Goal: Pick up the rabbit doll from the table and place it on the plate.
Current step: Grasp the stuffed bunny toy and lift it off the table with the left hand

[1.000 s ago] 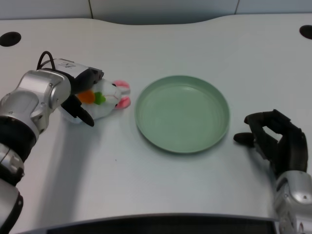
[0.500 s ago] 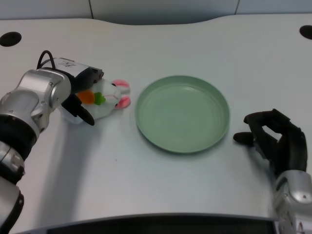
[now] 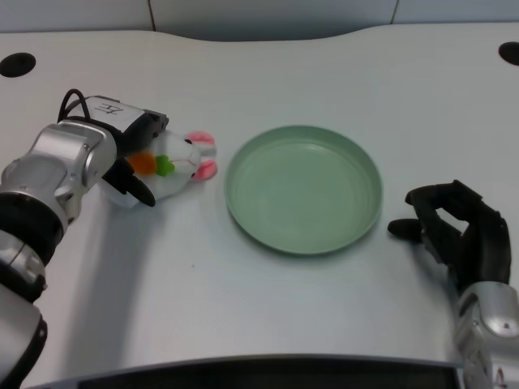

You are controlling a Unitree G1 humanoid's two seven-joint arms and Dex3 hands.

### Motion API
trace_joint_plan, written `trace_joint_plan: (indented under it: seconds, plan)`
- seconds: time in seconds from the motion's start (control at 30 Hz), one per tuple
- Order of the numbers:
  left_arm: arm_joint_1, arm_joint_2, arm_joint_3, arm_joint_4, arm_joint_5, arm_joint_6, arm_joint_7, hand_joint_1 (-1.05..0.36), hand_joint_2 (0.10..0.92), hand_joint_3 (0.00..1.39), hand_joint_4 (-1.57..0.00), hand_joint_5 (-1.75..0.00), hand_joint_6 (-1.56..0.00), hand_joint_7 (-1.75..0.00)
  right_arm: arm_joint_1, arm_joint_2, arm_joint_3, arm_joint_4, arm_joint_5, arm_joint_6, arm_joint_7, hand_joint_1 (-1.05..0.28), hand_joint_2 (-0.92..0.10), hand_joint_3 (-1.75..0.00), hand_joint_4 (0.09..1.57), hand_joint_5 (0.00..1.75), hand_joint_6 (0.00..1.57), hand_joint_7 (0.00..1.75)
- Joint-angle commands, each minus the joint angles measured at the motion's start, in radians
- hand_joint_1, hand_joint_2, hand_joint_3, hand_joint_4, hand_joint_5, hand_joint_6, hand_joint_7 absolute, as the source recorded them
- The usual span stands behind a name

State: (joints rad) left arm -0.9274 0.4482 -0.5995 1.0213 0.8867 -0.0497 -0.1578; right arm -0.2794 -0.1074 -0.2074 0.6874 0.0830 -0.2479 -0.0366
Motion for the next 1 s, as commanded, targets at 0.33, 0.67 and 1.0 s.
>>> trace_joint_plan:
  seconds: [0.33,0.67,1.0]
  plan:
    - [-0.03,-0.017,-0.024,0.062,0.002,-0.006,0.06,-0.92,0.921,0.05,-0.12,-0.07,-0.16,-0.02,0.007,-0.001,-0.001,-0.013,0.005,0.015,0.001,-0.75,-0.92,-0.16,0.85,0.87,0.8,1.23]
    - [-0.052,-0.053,-0.016,0.099,-0.016,-0.012,0.064,-0.92,0.921,0.05,-0.11,-0.07,-0.16,-0.02,0.008,0.002,-0.005,-0.004,0.013,0.009,0.006,-0.75,-0.92,-0.15,0.86,0.87,0.8,1.23]
    - [-0.063,-0.065,0.001,0.136,-0.062,-0.055,0.105,-0.87,0.921,0.05,-0.13,-0.08,-0.16,-0.01,0.013,0.002,-0.005,-0.014,0.01,0.018,0.003,-0.75,-0.92,-0.15,0.85,0.87,0.8,1.22]
